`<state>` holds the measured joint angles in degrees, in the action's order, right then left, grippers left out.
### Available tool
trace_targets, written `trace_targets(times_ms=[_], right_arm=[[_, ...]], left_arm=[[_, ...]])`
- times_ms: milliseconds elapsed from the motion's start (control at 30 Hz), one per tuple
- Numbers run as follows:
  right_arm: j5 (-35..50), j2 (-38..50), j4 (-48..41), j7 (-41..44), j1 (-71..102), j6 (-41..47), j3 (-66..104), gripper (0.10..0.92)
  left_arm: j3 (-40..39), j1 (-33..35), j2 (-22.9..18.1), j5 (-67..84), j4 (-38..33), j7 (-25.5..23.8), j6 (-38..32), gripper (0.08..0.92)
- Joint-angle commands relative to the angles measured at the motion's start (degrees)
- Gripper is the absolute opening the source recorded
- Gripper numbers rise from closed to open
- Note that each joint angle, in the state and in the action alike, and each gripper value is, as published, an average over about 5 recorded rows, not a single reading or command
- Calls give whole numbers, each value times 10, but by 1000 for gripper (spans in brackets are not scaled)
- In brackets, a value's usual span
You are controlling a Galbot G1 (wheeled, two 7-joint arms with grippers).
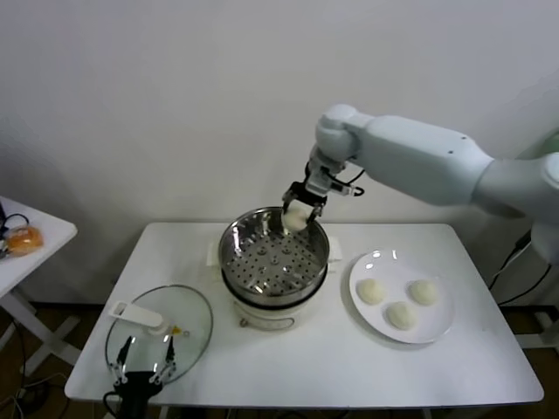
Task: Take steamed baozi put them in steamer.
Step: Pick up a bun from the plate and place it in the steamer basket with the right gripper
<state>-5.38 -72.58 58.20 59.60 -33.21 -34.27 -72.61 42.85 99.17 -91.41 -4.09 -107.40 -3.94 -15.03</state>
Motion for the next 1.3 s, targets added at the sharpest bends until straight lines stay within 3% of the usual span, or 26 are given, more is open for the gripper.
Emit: trace_targets(times_ms=[33, 500, 1000, 1300], right_arm=[[-86, -77, -133, -25, 70, -91, 20, 619], [-145, -136, -257, -54, 101, -132, 86, 619], [-149, -160, -280, -64, 113, -134, 97, 641], [-89, -129, -232, -44, 83, -139, 68, 810]], left_arm=[[-2, -2, -3, -5, 6, 1, -3, 823], [-2, -8, -1, -7, 21, 2, -11, 823], [-5, -11, 0, -7, 24, 2, -15, 823], [-10, -8, -1, -10, 19, 2, -14, 823]])
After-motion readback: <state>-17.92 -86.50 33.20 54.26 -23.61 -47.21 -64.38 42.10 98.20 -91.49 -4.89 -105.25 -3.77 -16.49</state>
